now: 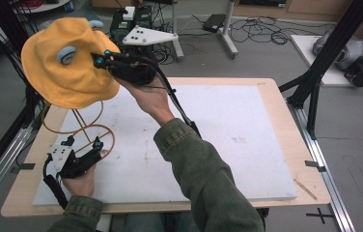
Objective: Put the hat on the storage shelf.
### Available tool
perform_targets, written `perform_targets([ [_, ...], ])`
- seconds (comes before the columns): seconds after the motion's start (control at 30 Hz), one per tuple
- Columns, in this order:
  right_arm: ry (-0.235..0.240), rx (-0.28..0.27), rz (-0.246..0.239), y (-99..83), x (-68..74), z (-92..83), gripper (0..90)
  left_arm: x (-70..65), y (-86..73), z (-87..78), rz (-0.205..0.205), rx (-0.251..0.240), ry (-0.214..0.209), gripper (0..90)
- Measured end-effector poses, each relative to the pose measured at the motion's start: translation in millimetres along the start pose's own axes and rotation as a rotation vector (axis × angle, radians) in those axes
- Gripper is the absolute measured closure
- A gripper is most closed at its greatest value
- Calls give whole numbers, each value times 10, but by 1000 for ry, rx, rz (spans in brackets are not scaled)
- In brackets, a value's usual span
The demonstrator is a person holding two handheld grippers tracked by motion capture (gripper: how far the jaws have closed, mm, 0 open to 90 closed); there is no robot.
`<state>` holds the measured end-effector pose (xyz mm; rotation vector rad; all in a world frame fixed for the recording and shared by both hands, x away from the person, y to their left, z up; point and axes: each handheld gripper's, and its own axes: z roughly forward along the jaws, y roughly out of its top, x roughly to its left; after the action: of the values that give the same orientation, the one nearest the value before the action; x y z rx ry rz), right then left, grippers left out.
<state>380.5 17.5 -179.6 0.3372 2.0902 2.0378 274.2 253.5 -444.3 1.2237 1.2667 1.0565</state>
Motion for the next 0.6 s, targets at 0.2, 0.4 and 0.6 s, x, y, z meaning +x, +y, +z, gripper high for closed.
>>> perform_targets([
  [0.2,71,146,0,-92,-11,310,891,5,-4,-1,-3,-2,-1,115],
  [0.4,102,282,32,-282,-79,553,891,7,-4,1,-5,-2,-1,115],
  [0.6,127,366,33,-376,-120,640,891,7,-4,0,-5,1,-3,115],
])
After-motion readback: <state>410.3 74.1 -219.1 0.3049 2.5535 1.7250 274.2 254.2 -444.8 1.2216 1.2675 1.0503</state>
